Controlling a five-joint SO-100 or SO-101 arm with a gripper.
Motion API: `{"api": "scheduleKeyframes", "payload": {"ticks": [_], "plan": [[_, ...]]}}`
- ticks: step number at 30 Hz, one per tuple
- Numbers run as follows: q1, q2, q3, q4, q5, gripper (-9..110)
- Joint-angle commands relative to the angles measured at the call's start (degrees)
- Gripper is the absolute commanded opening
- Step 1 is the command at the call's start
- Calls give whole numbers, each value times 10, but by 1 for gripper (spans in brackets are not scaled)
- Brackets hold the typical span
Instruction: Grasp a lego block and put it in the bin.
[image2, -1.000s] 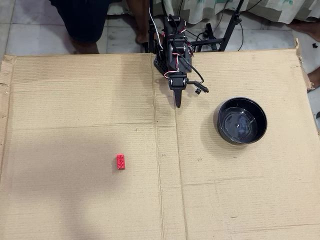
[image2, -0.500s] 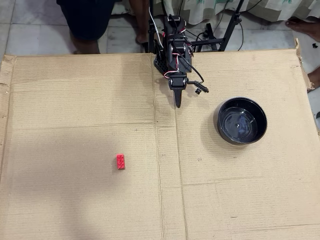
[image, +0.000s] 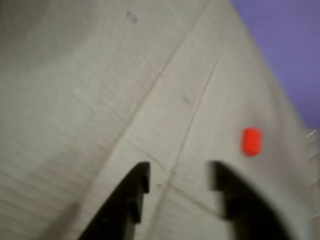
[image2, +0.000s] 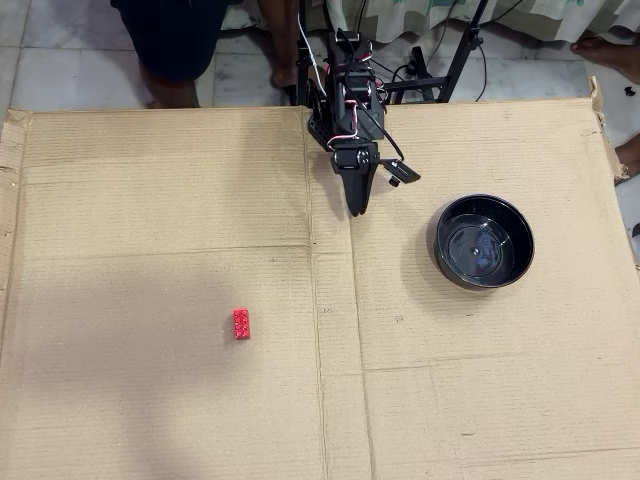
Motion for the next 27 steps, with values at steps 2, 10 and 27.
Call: {"api": "scheduleKeyframes", "payload": {"ticks": [2,10,27], "plan": [[5,-69,-77,-27,134,31],[16,-359,-287,-78,298,37],[157,-1016,-833,-156,366,37]]}}
